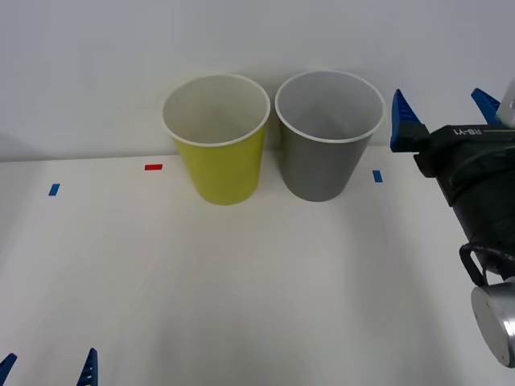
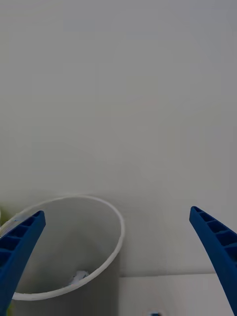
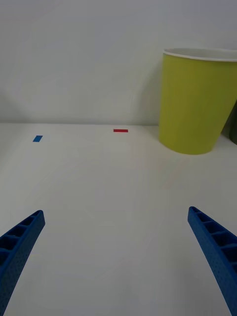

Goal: Put cans in the gray bin and PET bottles in the light green bin.

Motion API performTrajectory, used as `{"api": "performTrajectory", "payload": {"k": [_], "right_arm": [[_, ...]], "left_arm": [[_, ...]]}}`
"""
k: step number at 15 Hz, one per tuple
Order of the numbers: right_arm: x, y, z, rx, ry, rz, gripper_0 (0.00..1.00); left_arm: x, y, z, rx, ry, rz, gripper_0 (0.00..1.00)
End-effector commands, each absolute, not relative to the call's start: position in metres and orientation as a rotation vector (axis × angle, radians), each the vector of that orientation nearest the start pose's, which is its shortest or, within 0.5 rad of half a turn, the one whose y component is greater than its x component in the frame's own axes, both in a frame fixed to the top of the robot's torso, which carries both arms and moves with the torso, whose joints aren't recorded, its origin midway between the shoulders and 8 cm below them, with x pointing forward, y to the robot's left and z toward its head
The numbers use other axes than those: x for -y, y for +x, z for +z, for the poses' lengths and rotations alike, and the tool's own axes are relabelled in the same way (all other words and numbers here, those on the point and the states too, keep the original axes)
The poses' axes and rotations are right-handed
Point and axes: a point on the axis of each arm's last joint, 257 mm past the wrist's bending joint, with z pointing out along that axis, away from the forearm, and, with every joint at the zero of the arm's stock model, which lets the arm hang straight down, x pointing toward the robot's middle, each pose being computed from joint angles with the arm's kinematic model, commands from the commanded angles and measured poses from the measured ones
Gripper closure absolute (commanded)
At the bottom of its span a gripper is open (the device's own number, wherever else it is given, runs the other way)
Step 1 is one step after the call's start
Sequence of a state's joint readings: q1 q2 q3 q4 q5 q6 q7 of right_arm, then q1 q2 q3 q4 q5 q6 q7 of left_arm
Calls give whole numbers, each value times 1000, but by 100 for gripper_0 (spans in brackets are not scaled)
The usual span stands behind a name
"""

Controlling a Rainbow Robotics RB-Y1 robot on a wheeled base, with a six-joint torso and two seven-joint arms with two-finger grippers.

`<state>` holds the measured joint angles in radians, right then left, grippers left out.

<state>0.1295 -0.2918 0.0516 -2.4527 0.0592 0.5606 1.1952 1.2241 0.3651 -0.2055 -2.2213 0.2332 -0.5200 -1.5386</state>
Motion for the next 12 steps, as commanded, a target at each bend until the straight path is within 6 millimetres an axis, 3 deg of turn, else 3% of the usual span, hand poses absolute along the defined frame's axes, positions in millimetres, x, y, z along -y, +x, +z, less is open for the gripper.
{"api": "performTrajectory", "payload": {"k": [1,7,12], "right_arm": [[238,445,-22,-1404,5,92,0],[234,424,-69,-1444,50,107,0],[229,407,-85,-1405,46,157,0]], "left_arm": [[-281,203,-221,-1637,-89,-18,0],[-281,203,-221,-1637,-89,-18,0],[-281,203,-221,-1637,-89,-18,0]]}}
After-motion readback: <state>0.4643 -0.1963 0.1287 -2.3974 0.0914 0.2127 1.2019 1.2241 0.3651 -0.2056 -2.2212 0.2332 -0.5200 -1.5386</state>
